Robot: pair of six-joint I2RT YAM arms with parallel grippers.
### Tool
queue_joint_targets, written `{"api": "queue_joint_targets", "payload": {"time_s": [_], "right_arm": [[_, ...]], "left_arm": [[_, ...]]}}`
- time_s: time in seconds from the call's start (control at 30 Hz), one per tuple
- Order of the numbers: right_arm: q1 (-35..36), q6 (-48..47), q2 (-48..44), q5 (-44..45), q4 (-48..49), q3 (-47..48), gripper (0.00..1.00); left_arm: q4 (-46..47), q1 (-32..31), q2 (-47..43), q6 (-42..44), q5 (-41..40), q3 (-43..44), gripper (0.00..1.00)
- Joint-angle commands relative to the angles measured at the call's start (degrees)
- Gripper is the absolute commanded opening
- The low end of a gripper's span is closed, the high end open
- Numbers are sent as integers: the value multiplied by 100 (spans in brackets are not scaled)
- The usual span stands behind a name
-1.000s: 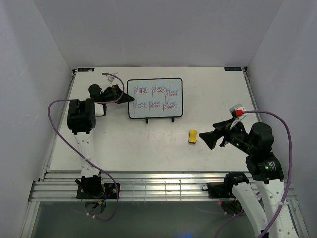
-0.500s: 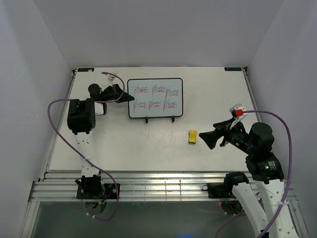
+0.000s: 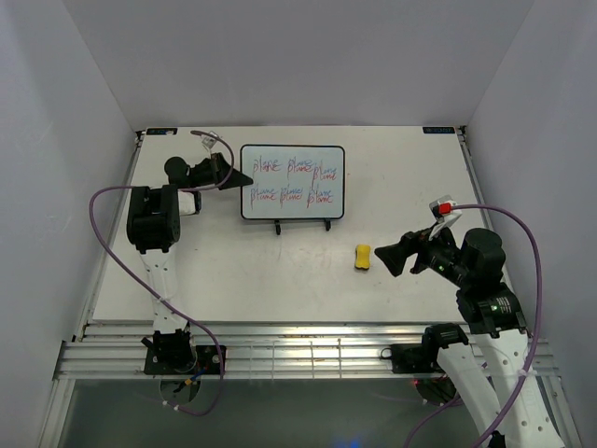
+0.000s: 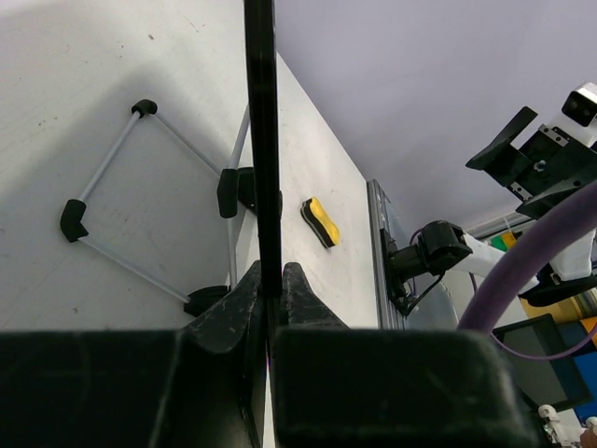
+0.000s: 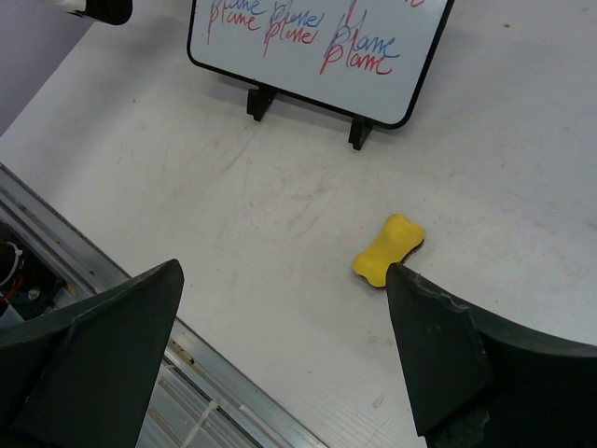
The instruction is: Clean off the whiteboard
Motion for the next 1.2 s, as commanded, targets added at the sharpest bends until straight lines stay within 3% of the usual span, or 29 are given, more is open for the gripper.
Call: {"api": "queue_joint_targets", "payload": {"time_s": [0.0,0.27,0.37,0.4,0.47,0.63,0.7,0.87,0.93,1.07,1.17], "right_arm": [[22,149,-24,178,316,-28,94],[14,439,90,556,343,-151,92],[22,684,143,1020,299,-213,98],[22,755,161,1405,282,-248,92],[22,948,239,1854,246,-301,90],[14,1511,450,2165,273,-249,90],[14,1467,530,1972,299,-213,90],[-4,1187,783,2086,247,-134,93],[-4,1107,1151,2050,54,-55,97],[-4,905,1671,1761,-9,24,93],[14,791,2058,1751,132,7,91]], "left_arm": [[1091,-46,-677,-194,-288,201,0],[907,-204,-1441,-168,-578,263,0],[599,-476,-1713,-45,-727,211,0],[407,-494,-1993,7,-797,132,0],[152,-520,-2354,262,-1095,-279,0],[-1095,-538,-4050,912,-1834,-1668,0],[-1848,-529,-4560,1237,-2158,-2343,0],[-2739,-520,-6414,1597,-2695,-3734,0],[-3836,-494,-7011,1826,-3037,-4182,0],[-5314,-433,-8618,2537,-2996,-4544,0],[-5991,-406,-9192,2740,-2767,-4711,0]]}}
